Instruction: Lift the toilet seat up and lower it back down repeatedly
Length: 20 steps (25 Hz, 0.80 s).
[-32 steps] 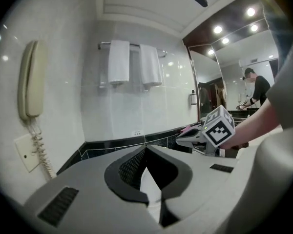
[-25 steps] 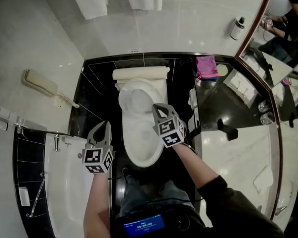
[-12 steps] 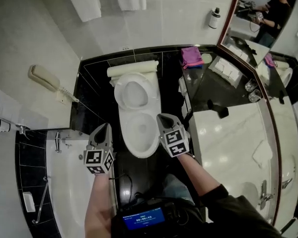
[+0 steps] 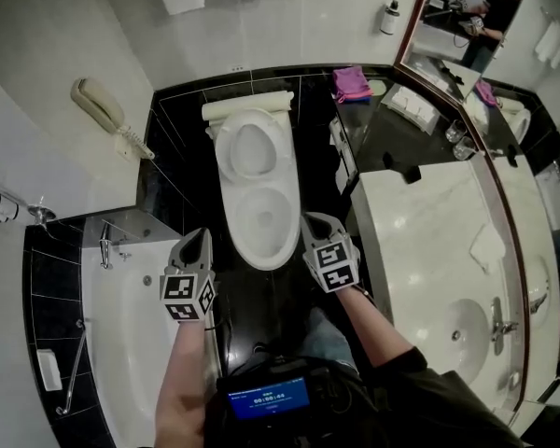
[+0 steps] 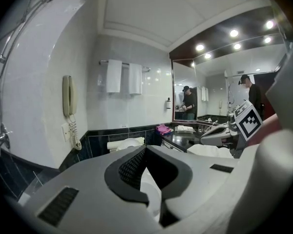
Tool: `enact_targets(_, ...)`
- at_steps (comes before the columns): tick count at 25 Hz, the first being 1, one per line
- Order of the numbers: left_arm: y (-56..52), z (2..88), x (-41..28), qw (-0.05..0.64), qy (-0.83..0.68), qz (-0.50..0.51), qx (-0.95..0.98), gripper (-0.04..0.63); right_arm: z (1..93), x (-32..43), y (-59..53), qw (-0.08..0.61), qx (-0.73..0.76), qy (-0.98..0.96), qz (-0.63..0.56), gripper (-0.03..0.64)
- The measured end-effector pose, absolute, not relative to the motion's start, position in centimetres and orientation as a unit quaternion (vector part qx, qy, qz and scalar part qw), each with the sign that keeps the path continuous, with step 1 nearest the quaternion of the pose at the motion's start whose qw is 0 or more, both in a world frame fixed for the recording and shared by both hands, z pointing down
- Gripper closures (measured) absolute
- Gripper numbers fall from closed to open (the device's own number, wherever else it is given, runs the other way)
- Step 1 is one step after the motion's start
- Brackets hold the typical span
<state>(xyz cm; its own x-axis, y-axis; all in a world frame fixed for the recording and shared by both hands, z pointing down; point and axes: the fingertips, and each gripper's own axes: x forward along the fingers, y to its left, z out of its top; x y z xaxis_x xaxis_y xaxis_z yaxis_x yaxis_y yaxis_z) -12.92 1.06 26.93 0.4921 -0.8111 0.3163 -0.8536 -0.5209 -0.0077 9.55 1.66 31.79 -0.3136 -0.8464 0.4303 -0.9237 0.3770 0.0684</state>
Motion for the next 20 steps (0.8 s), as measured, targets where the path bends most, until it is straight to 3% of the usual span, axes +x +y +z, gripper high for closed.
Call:
enact_targets(9, 3.1, 26.4, -13.6, 0.073, -0.483, 0.132, 0.862, 0.595, 31.9, 9.5, 4.3, 0.213, 0.552, -0.801, 0.092, 0.597)
enact_targets(20, -1.0, 27.5, -10.6, 0.081, -0.505, 0.143, 0.847, 0.594, 33.3, 11.8, -0.5, 0.239, 0.527, -0.813, 0.067, 0.595)
